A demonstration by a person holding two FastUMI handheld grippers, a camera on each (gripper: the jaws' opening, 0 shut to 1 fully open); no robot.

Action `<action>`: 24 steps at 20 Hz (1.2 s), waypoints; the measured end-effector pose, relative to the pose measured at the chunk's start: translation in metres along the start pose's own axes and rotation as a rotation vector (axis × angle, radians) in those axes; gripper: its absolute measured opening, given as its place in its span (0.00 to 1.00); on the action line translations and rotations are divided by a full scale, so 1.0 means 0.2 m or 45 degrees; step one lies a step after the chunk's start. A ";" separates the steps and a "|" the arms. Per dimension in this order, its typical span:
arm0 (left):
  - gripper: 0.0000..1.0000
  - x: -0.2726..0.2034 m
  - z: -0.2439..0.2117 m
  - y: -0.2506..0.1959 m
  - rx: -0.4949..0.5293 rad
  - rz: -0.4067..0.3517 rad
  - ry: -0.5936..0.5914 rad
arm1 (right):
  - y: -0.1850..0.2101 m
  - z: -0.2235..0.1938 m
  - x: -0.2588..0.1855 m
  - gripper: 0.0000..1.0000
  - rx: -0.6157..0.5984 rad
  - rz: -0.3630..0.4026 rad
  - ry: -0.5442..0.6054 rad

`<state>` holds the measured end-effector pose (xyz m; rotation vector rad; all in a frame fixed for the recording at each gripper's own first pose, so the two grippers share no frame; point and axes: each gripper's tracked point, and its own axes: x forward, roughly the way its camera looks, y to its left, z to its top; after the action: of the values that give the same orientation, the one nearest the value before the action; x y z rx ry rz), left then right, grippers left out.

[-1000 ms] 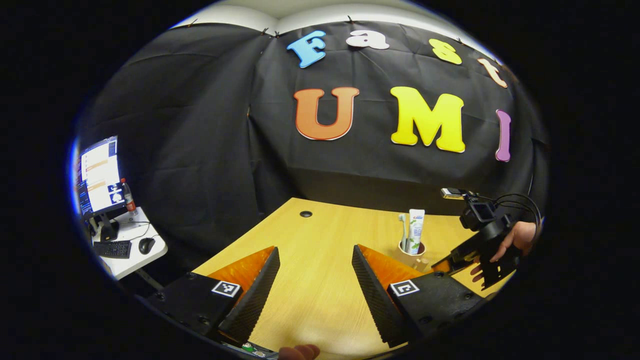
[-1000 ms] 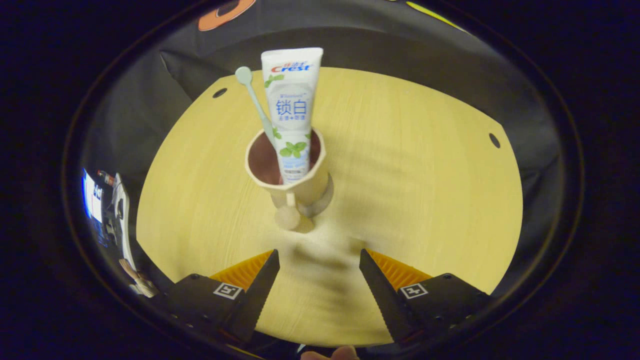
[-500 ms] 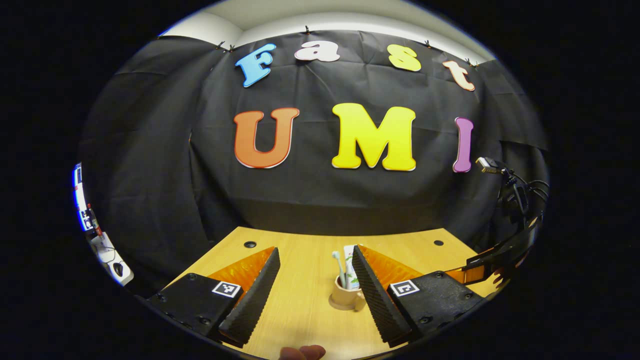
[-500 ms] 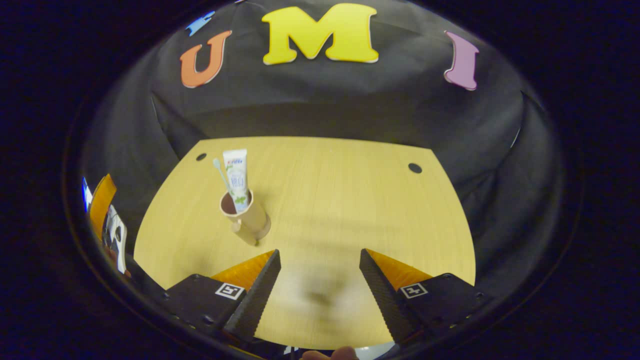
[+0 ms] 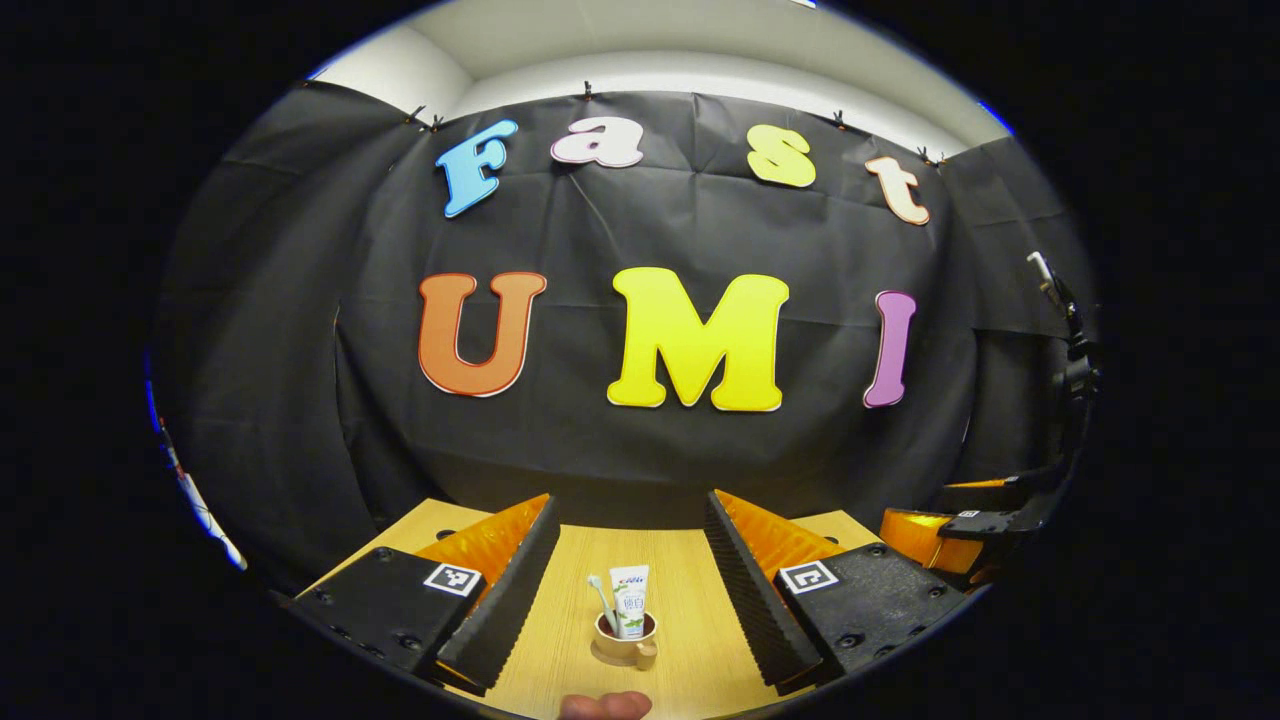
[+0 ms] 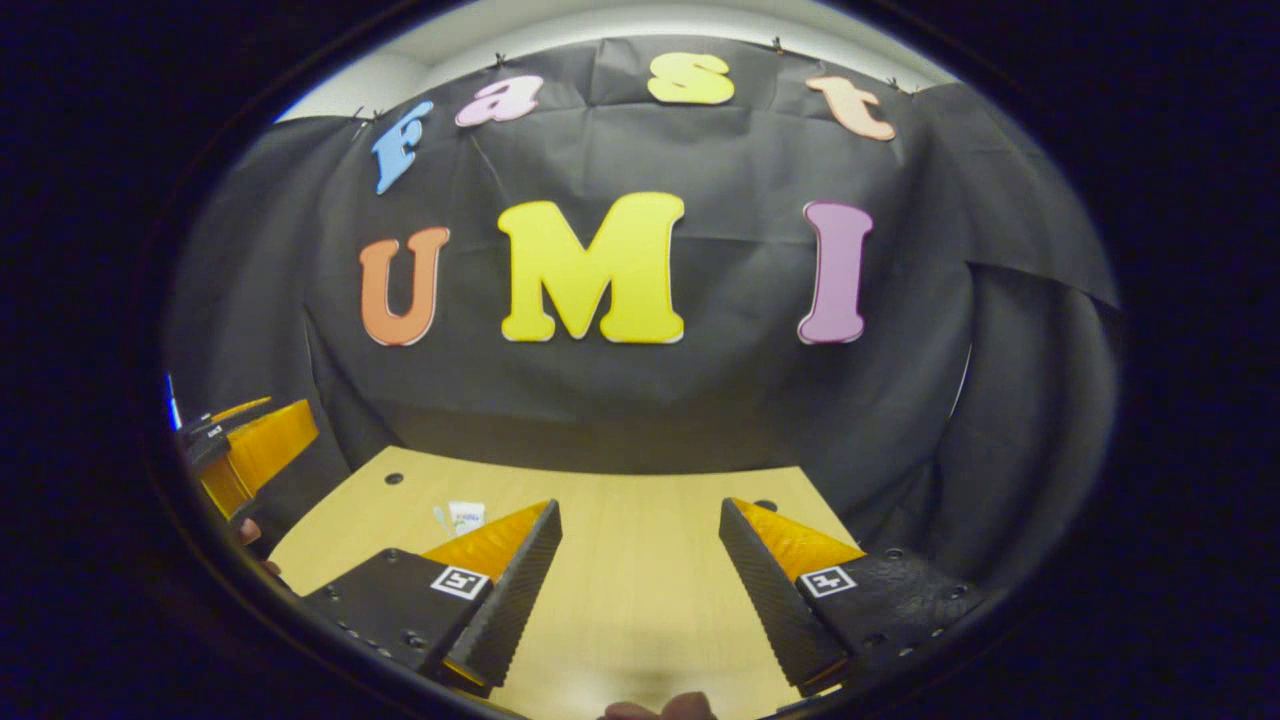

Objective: Put the toothbrush and toothpaste on the desktop into the cup, then pick up the cup and place it on the coaster on the desktop.

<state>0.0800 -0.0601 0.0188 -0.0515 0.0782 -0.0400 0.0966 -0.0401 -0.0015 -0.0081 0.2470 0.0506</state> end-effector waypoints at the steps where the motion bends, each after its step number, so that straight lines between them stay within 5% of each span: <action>1: 0.92 0.00 0.02 -0.01 0.007 0.009 -0.003 | -0.01 0.06 -0.02 0.97 -0.012 -0.014 -0.060; 8: 0.92 -0.07 0.01 -0.04 0.006 0.016 0.005 | 0.03 0.19 -0.10 0.96 -0.032 -0.025 -0.255; 24: 0.93 -0.07 -0.02 0.04 0.023 0.030 0.020 | 0.11 0.19 -0.08 0.95 -0.056 -0.024 -0.280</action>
<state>0.0664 -0.0523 0.0156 -0.0323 0.0943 -0.0174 0.0904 -0.0189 0.0400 -0.0484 0.0261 0.0381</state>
